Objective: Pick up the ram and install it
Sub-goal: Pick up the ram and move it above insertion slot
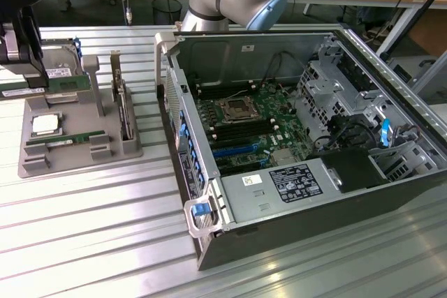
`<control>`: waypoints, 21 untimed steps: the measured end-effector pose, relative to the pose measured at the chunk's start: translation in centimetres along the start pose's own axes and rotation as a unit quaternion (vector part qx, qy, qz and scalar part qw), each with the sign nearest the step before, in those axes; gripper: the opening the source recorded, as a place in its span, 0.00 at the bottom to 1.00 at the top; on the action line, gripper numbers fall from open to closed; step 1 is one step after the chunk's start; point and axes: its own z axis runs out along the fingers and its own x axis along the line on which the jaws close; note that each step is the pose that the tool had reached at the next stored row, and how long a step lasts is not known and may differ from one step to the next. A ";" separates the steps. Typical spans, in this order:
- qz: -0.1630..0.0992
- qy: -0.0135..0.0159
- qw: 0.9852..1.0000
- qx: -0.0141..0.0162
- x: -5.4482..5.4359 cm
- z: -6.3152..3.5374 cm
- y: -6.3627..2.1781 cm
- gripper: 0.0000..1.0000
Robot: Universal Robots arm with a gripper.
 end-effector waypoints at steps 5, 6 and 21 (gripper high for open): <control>0.000 0.000 1.000 0.000 0.0 -0.33 0.01 0.13; 0.000 0.000 1.000 0.000 0.0 -0.44 0.02 0.13; 0.000 -0.001 1.000 0.000 -0.1 -2.17 0.09 0.13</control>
